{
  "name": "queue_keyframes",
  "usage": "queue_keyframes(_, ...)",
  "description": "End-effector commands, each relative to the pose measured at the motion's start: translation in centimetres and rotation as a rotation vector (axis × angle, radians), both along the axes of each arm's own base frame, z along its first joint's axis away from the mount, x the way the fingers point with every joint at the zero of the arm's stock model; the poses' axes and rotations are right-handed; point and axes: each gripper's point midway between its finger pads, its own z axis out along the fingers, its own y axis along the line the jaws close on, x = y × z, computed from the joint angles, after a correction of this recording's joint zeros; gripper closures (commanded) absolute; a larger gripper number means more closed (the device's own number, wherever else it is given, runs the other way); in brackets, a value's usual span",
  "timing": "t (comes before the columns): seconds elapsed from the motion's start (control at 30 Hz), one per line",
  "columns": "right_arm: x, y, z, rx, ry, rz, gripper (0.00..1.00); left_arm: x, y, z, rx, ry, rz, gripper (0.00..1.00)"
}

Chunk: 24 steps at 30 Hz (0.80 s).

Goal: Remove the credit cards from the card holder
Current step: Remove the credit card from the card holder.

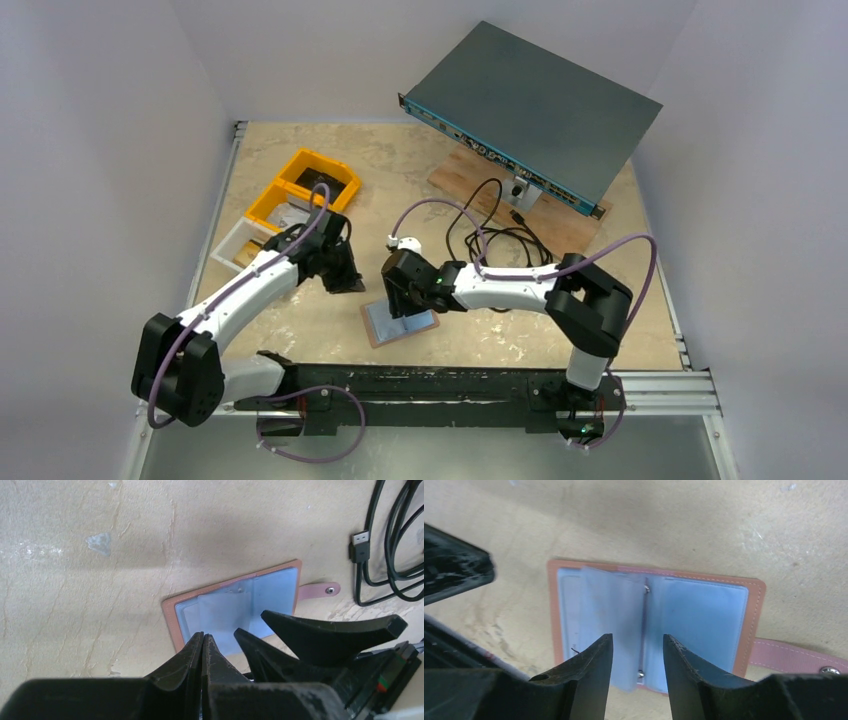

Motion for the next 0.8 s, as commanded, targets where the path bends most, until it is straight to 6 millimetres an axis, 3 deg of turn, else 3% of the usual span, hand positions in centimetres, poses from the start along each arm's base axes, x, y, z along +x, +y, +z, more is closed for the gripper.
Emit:
queue_keyframes(0.0,0.7,-0.3,0.1,-0.04,-0.029,-0.008,0.6,-1.0,0.2,-0.4,-0.005,0.014,-0.027,0.99)
queue_keyframes(0.37,0.0,-0.9,-1.6,-0.016,0.044,-0.039,0.93,-2.4,-1.5,-2.0,-0.044,0.063,-0.121,0.99)
queue_keyframes(0.53,-0.4,-1.2,-2.8,0.035,0.117,-0.047,1.0,-2.9,-3.3,-3.1,-0.081,0.099,-0.164,0.92)
queue_keyframes(0.77,-0.5,-2.2,-4.1,0.061,0.17,-0.066,1.0,-3.0,-4.2,-4.5,-0.095,0.13,-0.17,0.82)
